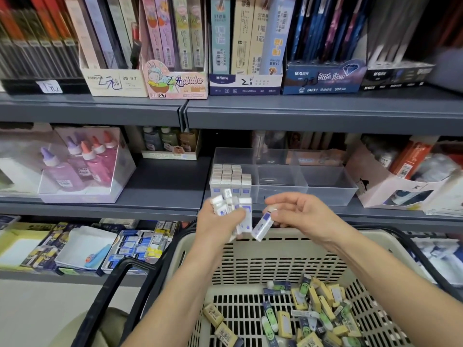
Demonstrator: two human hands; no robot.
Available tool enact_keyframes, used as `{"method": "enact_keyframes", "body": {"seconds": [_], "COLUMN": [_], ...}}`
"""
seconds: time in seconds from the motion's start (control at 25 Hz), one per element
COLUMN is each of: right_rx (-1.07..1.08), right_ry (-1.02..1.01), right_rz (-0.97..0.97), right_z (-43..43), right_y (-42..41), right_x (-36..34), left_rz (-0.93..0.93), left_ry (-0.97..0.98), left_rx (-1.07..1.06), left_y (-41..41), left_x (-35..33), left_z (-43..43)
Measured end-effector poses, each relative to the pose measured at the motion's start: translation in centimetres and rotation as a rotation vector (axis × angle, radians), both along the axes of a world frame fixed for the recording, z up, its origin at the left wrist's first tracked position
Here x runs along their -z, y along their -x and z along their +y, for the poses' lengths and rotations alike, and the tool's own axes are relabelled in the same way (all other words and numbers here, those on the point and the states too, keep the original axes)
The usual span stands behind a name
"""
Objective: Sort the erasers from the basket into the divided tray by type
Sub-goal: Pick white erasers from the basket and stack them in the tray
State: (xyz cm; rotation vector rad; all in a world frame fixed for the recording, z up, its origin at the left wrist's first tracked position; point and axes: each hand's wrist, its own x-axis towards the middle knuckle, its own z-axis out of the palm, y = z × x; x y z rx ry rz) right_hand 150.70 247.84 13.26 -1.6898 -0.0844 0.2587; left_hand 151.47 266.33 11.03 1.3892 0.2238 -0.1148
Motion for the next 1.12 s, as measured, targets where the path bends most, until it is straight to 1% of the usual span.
{"method": "enact_keyframes", "body": {"seconds": [0.08,0.2,0.36,0.48,0.6,0.64,0.68,0.72,0.76,0.8,0.92,0.96,1.12], "right_rx": [0.016,0.035,0.09,0.135,0.199,0.225,0.235,0.217,0.176,0.128,0.033,0.022,0.047], "right_ry": [0.148,0.29,0.3,0.413,0.501,0.589,0.726,0.864,0.946,0.969,0.876,0.879,1.023], "right_rz": [-0.074,-0.177,-0.229,-0.278,-0.3,-0.304,-0.316,-0.333,-0.351,-0.357,-0.299,-0.275,-0.255], "right_z": [-0.1,0.1,0.4,0.9,1.3,1.4,1.5,1.7,2.0,2.4,3.6,3.8,3.8], "right_y": [-1.2,-3.5,-6.8,-9.0,-11.4,-12.1,-12.6,-13.0,-13.3,-13.4,-13.8,-13.8,-14.1], "right_x": [-0.7,-1.8,-2.7,-2.4,-2.4,-2.5,-2.6,-2.6,-2.5,-2.3,-1.2,-0.8,0.1], "left_rz": [-0.007,-0.023,-0.033,-0.045,-0.047,-0.045,-0.04,-0.036,-0.035,-0.036,-0.035,-0.034,-0.031], "left_ry": [0.029,0.047,0.055,0.0,-0.009,-0.005,-0.002,-0.001,-0.002,-0.003,-0.01,-0.004,0.017], "left_rx": [-0.047,-0.056,-0.077,-0.075,-0.074,-0.075,-0.076,-0.076,-0.073,-0.07,-0.068,-0.067,-0.049], "left_y": [-1.6,-3.4,-4.6,-5.0,-5.7,-5.8,-6.0,-6.0,-6.1,-6.1,-6.1,-6.1,-6.0], "left_x": [-0.5,-0.5,0.7,1.6,1.8,1.8,1.9,1.9,2.0,2.0,2.0,2.0,1.8], "left_z": [0.4,0.8,1.1,1.0,1.0,1.1,1.1,1.1,1.1,1.1,1.2,1.3,1.2]}}
